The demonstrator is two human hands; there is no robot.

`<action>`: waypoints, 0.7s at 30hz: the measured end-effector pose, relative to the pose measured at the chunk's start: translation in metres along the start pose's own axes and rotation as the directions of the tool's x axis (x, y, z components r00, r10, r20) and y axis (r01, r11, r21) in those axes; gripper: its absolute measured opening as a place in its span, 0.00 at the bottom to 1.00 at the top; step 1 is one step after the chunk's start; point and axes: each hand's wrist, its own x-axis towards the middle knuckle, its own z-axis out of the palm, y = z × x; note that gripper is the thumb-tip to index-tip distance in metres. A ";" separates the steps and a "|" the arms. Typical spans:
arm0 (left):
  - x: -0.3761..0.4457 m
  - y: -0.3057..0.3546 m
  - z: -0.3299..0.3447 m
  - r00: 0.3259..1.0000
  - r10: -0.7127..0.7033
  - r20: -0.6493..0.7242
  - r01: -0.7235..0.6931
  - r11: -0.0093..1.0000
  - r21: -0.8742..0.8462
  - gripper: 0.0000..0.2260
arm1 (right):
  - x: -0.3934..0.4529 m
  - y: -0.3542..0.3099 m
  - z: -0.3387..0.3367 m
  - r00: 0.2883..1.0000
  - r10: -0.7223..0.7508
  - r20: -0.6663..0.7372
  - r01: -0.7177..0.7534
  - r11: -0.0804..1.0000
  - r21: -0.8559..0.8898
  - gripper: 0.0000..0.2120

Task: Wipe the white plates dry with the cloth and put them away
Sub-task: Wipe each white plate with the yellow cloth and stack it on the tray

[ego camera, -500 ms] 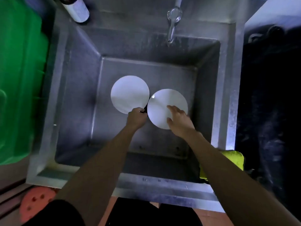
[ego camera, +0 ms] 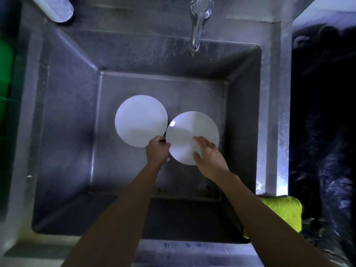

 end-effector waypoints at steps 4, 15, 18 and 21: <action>0.003 -0.005 0.010 0.998 0.043 -0.054 -0.042 0.999 0.022 0.07 | 0.003 0.003 0.003 1.000 -0.019 -0.020 0.019 1.000 0.001 0.26; 0.016 -0.015 0.021 0.997 0.052 -0.062 -0.047 0.996 0.082 0.14 | 0.002 0.014 0.011 1.000 -0.022 -0.006 0.022 1.000 0.006 0.26; 0.015 -0.019 0.023 0.999 0.005 -0.040 -0.004 1.000 0.017 0.13 | 0.000 0.017 0.013 1.000 -0.015 -0.007 0.015 1.000 0.006 0.26; 0.009 -0.021 0.022 0.998 -0.062 -0.010 0.061 0.997 -0.049 0.13 | -0.004 0.020 0.012 1.000 -0.011 -0.003 0.011 1.000 0.022 0.25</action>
